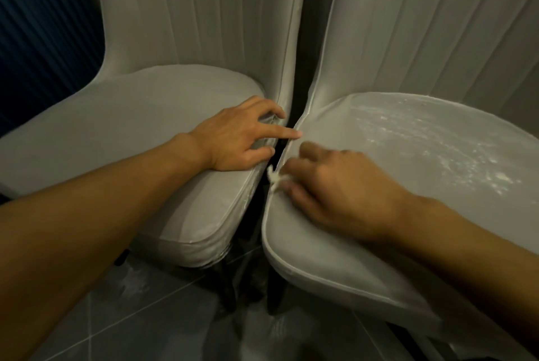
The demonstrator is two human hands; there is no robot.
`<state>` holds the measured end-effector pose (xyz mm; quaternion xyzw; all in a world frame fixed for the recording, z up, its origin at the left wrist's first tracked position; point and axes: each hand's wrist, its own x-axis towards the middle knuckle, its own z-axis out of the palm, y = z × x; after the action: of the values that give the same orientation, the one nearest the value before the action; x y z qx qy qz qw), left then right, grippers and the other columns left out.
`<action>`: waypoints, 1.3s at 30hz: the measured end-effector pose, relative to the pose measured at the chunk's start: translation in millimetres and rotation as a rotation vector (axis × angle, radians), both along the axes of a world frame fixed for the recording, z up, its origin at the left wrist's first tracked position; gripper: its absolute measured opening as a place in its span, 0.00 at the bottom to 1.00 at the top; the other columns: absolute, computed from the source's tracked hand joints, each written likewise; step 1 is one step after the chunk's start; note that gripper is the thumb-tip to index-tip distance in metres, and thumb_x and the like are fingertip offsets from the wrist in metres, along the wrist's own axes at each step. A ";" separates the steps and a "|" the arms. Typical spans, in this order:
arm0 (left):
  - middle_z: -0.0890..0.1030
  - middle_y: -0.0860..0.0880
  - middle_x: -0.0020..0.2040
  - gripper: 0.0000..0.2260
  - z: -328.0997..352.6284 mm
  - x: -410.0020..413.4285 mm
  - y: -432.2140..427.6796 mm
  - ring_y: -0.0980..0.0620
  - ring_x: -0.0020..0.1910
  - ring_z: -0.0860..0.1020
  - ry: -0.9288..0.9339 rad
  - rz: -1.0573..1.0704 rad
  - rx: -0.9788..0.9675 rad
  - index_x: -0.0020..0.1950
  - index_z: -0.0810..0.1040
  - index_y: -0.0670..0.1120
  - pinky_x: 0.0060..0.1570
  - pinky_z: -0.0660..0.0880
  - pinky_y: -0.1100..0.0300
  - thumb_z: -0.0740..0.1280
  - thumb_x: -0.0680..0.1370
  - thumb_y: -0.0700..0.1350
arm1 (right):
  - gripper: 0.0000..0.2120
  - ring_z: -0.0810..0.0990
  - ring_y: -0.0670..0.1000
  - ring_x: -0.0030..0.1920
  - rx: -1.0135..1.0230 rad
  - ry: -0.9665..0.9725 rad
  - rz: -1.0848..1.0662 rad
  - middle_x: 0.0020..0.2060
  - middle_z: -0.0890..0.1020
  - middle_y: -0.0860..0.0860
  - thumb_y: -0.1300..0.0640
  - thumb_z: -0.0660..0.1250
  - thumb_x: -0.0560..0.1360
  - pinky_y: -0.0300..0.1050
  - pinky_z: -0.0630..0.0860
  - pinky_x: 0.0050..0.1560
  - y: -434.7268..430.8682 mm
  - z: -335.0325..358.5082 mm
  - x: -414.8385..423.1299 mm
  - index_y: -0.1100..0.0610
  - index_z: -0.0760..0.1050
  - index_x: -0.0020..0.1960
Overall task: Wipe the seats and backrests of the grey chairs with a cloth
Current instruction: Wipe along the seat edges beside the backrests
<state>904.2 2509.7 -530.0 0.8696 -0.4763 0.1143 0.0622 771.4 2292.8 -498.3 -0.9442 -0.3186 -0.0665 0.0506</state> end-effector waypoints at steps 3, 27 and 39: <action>0.71 0.46 0.68 0.23 -1.0 0.7 0.7 0.47 0.67 0.70 -0.006 0.000 0.005 0.76 0.70 0.62 0.56 0.70 0.56 0.59 0.80 0.57 | 0.18 0.74 0.44 0.40 -0.058 0.227 0.204 0.52 0.71 0.44 0.45 0.56 0.79 0.44 0.76 0.45 -3.8 23.9 -21.2 0.42 0.71 0.67; 0.74 0.45 0.67 0.21 -1.9 -3.2 0.6 0.46 0.64 0.73 0.005 0.047 -0.012 0.74 0.74 0.60 0.60 0.75 0.51 0.58 0.80 0.53 | 0.15 0.78 0.49 0.49 0.026 0.165 -0.236 0.52 0.78 0.44 0.47 0.63 0.74 0.52 0.77 0.52 -114.7 14.8 13.6 0.41 0.76 0.61; 0.66 0.52 0.72 0.29 13.5 -67.0 -47.1 0.49 0.72 0.63 0.110 0.330 0.010 0.73 0.69 0.65 0.72 0.60 0.37 0.48 0.76 0.71 | 0.15 0.79 0.51 0.47 0.104 0.139 -0.087 0.52 0.77 0.46 0.45 0.58 0.79 0.51 0.77 0.48 -64.9 8.2 -10.7 0.44 0.73 0.63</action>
<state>837.2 2462.6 -516.5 0.9412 -0.3237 0.0727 0.0641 760.7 2227.9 -490.0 -0.9557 -0.2689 -0.0195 0.1183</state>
